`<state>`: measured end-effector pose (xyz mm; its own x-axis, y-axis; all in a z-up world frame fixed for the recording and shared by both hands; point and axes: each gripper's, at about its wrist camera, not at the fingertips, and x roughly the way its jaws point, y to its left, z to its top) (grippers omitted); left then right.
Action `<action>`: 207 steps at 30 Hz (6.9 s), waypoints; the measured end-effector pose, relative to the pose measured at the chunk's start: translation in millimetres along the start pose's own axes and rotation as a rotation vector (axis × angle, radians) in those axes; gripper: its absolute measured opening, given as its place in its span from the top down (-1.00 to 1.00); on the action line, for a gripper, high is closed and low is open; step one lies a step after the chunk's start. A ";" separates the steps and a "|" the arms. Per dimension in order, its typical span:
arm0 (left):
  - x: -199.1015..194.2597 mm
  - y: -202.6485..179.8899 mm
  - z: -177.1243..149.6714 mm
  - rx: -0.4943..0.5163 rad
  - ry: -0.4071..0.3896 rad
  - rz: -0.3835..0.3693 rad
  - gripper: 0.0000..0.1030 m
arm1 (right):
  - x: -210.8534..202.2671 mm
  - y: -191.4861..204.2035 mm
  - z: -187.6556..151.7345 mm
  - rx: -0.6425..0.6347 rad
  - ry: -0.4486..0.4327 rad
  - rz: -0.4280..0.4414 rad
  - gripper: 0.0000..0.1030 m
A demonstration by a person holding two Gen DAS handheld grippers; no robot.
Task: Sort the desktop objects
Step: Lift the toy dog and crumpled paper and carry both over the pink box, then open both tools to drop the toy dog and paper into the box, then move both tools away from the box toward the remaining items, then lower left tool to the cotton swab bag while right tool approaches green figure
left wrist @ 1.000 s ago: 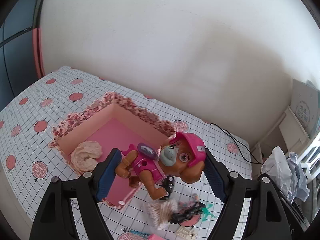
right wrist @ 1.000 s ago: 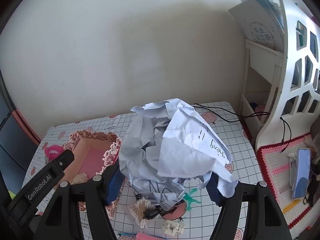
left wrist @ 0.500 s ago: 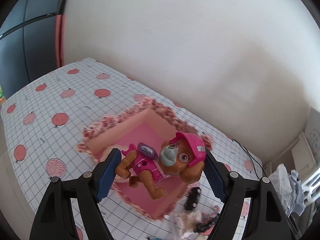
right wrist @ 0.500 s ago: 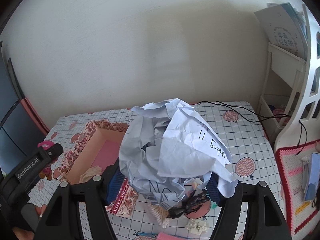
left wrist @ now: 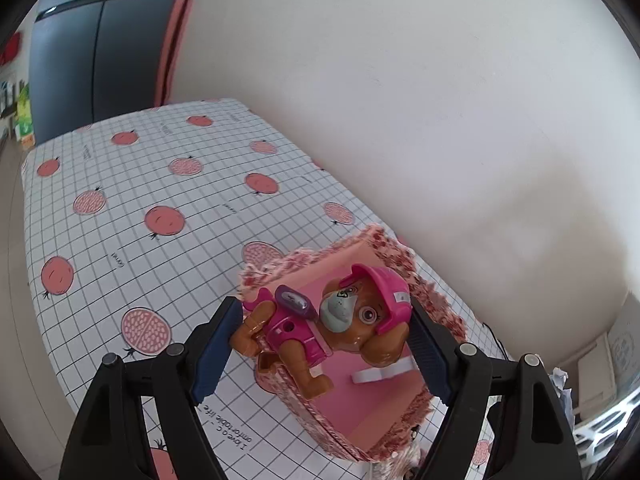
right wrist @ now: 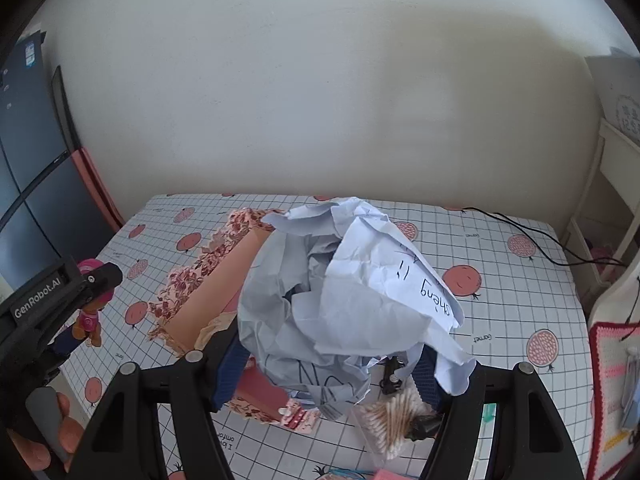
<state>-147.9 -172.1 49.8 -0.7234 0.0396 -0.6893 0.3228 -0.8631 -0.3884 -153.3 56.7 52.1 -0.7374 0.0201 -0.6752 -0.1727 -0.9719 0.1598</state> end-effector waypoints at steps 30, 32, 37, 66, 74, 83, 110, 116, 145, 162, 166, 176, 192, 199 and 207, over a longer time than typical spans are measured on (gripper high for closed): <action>36.7 17.9 3.6 -0.052 0.067 -0.051 -0.58 | 65.6 31.5 -15.2 -0.014 0.110 0.066 -0.45; 40.5 15.0 1.4 -0.046 0.075 -0.050 -0.58 | 69.2 30.5 -16.7 -0.011 0.119 0.068 -0.45; 50.0 5.2 -4.6 -0.020 0.098 -0.049 -0.58 | 77.4 27.8 -19.1 -0.006 0.137 0.066 -0.46; 55.1 0.3 -5.3 0.011 0.125 0.001 -0.64 | 74.7 18.9 -14.8 -0.002 0.136 0.045 -0.77; 54.5 0.2 -5.0 0.024 0.118 0.048 -0.65 | 72.4 15.0 -14.3 0.009 0.113 0.029 -0.98; 50.6 5.3 -2.1 0.011 0.093 0.098 -0.75 | 71.4 13.3 -13.5 0.014 0.105 0.032 -1.00; 44.7 1.4 -3.8 0.042 0.070 0.131 -1.00 | 63.4 2.2 -9.4 0.016 0.116 0.019 -1.00; 31.7 -14.9 -9.5 0.084 0.054 0.111 -1.00 | 43.5 -17.6 -3.5 0.016 0.098 -0.020 -1.00; -21.2 -124.5 -72.3 0.261 0.017 -0.137 -1.00 | -62.9 -171.3 11.6 0.168 -0.140 -0.181 -1.00; 29.1 -151.0 -125.1 0.355 0.223 -0.097 -1.00 | -16.5 -238.6 -29.8 0.275 0.130 -0.246 -1.00; 43.1 -150.7 -136.1 0.371 0.286 -0.057 -1.00 | 6.3 -246.6 -46.8 0.291 0.230 -0.240 -1.00; 77.8 -140.6 -158.8 0.342 0.416 0.008 -1.00 | 60.0 -236.3 -78.1 0.201 0.408 -0.302 -1.00; 107.6 -118.4 -168.2 0.194 0.542 -0.016 -1.00 | 94.2 -209.2 -98.6 0.146 0.446 -0.200 -0.97; 116.5 -115.8 -172.5 0.178 0.569 -0.007 -1.00 | 96.3 -211.9 -100.4 0.199 0.416 -0.143 -0.65; 120.9 -116.6 -177.4 0.164 0.583 -0.009 -0.99 | 94.3 -212.7 -100.2 0.225 0.398 -0.113 -0.12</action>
<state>-164.8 22.6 -96.7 -0.2568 0.2763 -0.9261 0.1862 -0.9262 -0.3279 -120.7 241.9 -117.6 -0.4055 -0.0111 -0.9140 -0.4075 -0.8929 0.1916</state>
